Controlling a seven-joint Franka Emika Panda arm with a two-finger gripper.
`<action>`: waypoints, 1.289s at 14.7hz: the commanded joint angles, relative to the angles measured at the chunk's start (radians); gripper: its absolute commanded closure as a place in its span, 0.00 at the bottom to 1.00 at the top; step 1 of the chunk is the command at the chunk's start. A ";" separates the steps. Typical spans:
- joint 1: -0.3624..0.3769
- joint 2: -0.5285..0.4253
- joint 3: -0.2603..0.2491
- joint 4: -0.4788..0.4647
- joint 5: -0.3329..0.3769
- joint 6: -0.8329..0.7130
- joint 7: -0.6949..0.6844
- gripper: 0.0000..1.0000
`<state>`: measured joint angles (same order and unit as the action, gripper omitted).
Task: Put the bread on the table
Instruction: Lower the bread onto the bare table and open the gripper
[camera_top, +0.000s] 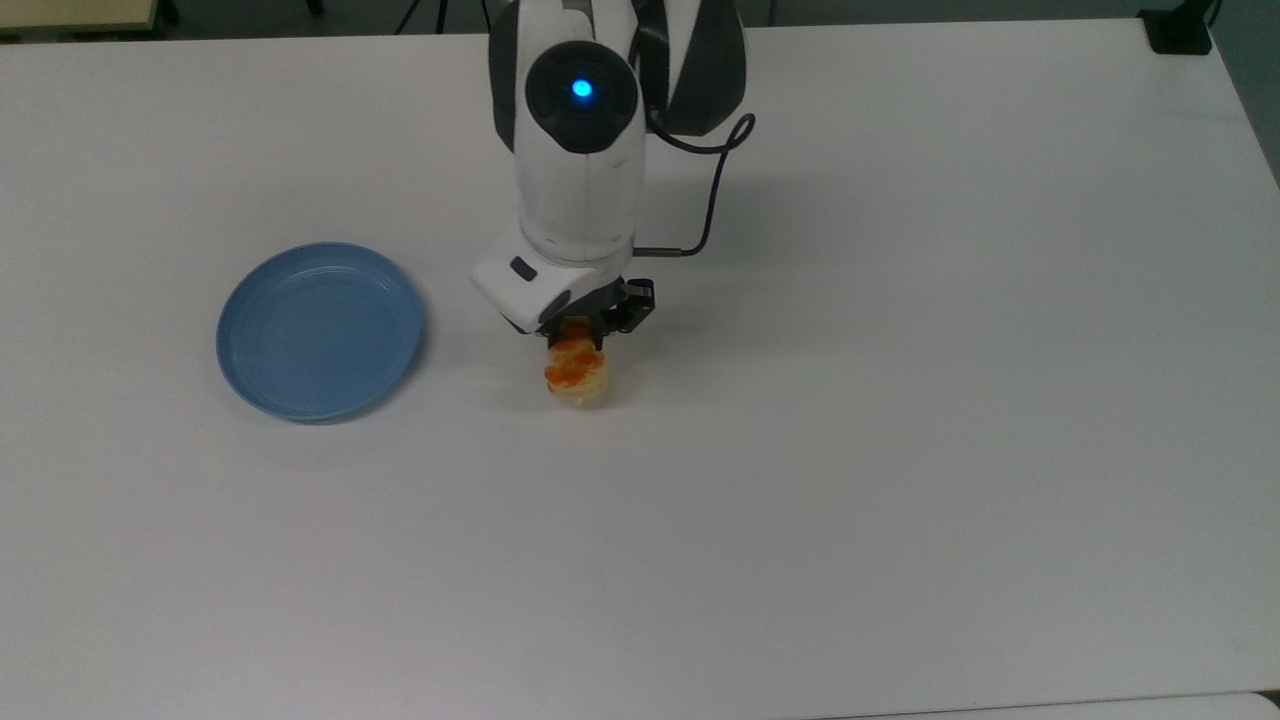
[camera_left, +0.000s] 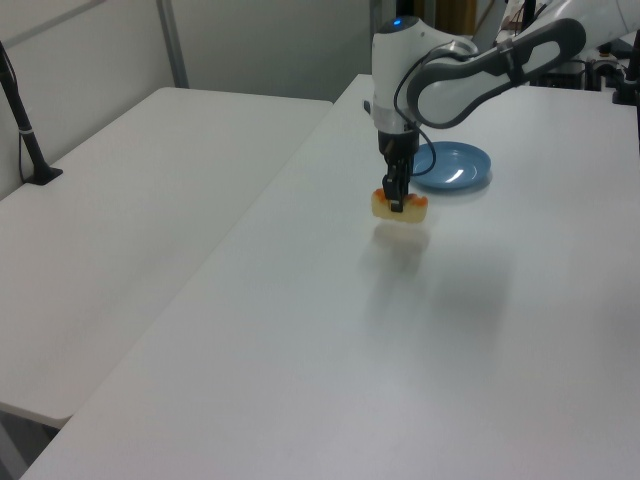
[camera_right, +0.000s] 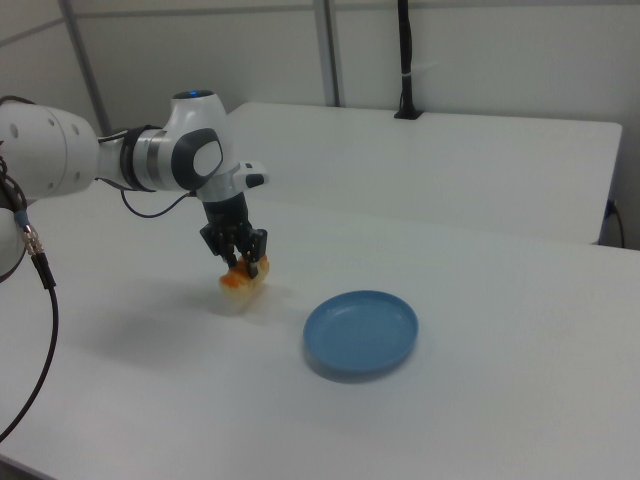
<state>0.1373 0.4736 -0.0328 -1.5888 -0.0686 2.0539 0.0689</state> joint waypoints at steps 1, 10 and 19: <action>0.050 0.003 -0.007 -0.010 -0.023 -0.009 0.055 0.57; 0.319 0.002 -0.002 -0.005 -0.025 -0.011 0.333 0.54; 0.464 0.065 -0.002 0.030 -0.028 0.052 0.479 0.53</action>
<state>0.5811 0.5003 -0.0260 -1.5815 -0.0714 2.0831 0.5198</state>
